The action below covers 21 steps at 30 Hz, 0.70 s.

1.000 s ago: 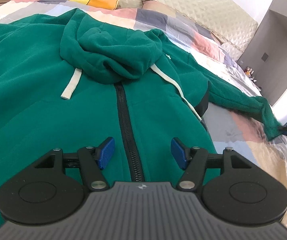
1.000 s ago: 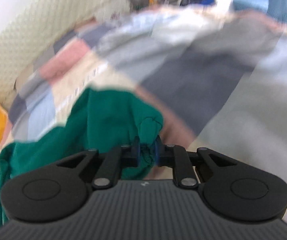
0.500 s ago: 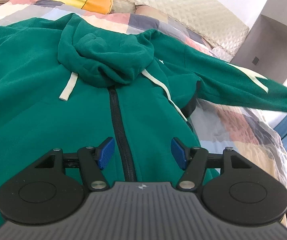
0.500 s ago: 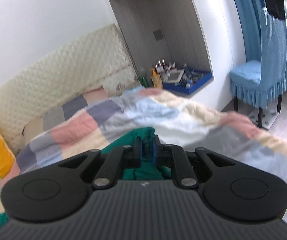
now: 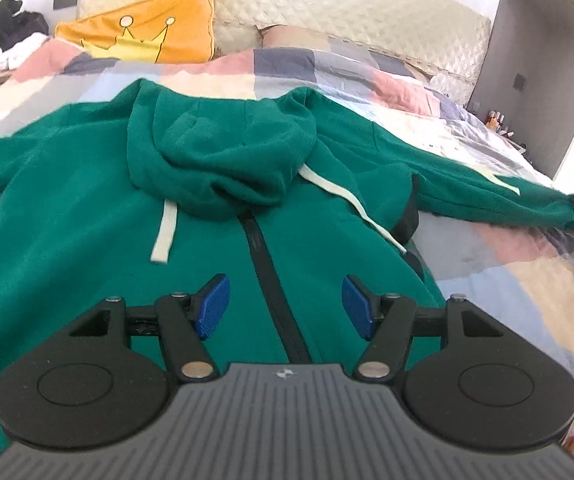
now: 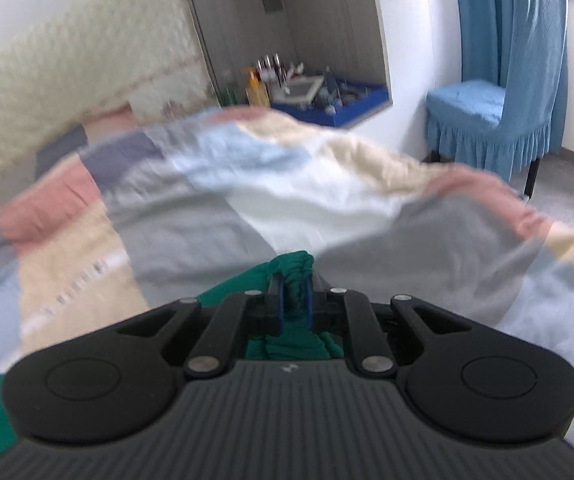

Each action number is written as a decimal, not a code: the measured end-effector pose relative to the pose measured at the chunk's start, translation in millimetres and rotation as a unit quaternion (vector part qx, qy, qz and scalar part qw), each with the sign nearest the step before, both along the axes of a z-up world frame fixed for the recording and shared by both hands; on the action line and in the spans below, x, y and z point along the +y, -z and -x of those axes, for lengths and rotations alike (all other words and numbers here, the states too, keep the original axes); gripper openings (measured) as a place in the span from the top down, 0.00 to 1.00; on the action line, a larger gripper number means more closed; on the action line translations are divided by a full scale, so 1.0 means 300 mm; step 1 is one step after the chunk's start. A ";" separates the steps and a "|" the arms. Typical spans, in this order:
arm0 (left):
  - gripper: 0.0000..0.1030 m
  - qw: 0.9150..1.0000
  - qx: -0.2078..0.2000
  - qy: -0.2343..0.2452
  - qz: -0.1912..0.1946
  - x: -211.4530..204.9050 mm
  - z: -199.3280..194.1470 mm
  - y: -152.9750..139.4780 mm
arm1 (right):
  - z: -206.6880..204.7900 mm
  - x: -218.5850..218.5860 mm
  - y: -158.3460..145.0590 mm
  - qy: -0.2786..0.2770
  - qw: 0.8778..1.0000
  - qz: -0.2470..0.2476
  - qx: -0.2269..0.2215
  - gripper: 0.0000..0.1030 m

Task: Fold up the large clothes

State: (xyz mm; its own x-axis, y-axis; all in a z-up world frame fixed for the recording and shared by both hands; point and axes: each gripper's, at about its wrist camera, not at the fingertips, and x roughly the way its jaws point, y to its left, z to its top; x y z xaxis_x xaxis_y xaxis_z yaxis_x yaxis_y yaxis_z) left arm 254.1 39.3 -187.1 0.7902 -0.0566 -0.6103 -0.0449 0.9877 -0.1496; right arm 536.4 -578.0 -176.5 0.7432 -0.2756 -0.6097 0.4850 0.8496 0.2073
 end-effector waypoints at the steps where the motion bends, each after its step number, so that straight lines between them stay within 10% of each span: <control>1: 0.34 1.000 0.001 -0.005 -0.001 0.005 -0.009 -0.002 | 0.002 -0.002 0.029 0.000 1.000 -0.001 0.005 0.86; 9: 0.34 1.000 0.009 -0.008 0.010 0.009 -0.014 0.007 | 0.032 -0.004 0.074 0.014 1.000 0.002 0.019 0.75; 13: 0.34 1.000 0.002 -0.001 -0.005 -0.007 0.007 0.000 | 0.105 0.033 -0.007 0.000 1.000 0.007 0.004 0.44; 21: 0.34 1.000 -0.017 0.018 0.000 -0.047 0.107 -0.048 | 0.333 0.223 -0.212 -0.047 0.998 -0.027 -0.013 0.44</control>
